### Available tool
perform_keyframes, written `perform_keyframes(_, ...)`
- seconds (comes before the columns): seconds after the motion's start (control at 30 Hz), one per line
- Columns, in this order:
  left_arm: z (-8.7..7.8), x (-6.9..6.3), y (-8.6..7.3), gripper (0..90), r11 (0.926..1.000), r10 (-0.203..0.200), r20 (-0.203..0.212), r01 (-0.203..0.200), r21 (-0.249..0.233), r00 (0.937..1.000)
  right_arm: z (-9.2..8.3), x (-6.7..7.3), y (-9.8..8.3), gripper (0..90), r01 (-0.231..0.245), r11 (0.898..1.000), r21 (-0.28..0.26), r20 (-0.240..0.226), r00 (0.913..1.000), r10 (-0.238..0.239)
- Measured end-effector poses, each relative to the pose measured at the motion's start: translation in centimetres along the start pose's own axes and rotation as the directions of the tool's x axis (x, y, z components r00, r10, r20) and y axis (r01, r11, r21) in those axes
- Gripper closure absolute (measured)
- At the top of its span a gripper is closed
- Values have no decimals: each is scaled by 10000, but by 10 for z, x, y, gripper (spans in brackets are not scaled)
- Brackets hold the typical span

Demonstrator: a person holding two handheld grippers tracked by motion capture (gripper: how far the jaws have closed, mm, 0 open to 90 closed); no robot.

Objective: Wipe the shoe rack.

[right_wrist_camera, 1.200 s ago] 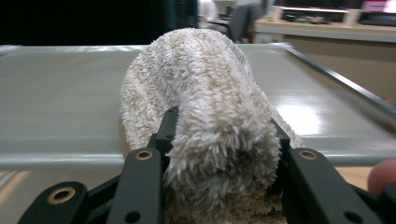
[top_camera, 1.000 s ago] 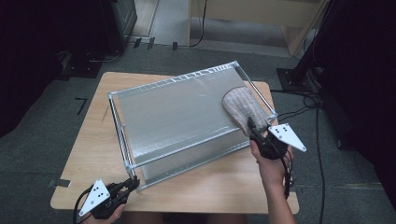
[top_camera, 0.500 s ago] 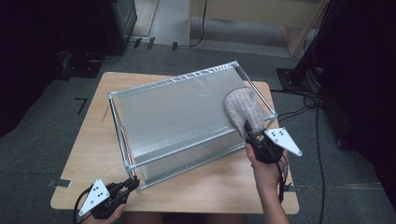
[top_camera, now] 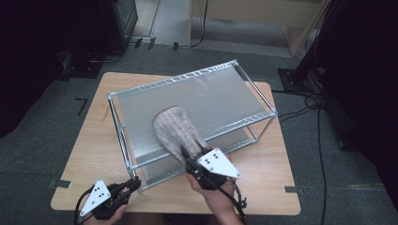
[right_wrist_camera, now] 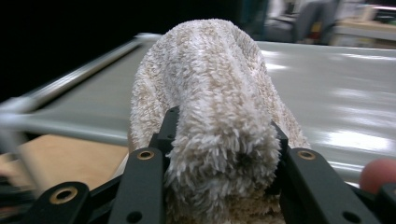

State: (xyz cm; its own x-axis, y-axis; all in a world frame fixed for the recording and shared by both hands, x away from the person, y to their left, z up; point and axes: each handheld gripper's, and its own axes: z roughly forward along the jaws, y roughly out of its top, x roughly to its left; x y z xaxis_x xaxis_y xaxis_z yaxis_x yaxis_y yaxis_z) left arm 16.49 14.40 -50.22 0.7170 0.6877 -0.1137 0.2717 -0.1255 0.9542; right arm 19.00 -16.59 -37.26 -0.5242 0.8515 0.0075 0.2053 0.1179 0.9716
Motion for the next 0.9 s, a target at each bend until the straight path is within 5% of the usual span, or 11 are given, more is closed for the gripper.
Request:
perform_keyframes(0.17, 1, -2, 0, 802, 10000, 71, 148, -71, 25, 9999, 6, 46, 4, 630, 590, 9982, 92, -1703, 9838, -565)
perform_keyframes(0.3, 1, -1, 0, 803, 9999, 121, 176, -121, 32, 9998, 7, 53, 5, 632, 1241, 9923, 6, -1424, 9822, -1228)
perform_keyframes(0.4, 1, -1, 0, 803, 9999, 147, 193, -148, 41, 9997, 5, 30, 4, 633, 1041, 9946, 37, -982, 9898, -1032)
perform_keyframes(0.57, 1, -1, 0, 804, 9998, 183, 232, -184, 31, 9996, -7, -32, 1, 634, 259, 9996, 144, 630, 9977, -268)
perform_keyframes(0.73, -1, -2, 0, 806, 9995, 315, 298, -317, 72, 9991, -26, -96, -7, 635, -407, 9991, 151, 2094, 9771, 367)
perform_keyframes(0.9, -4, -1, -1, 806, 9993, 358, 430, -362, 93, 9984, -44, -129, -16, 643, -833, 9961, 303, 2764, 9584, 717)
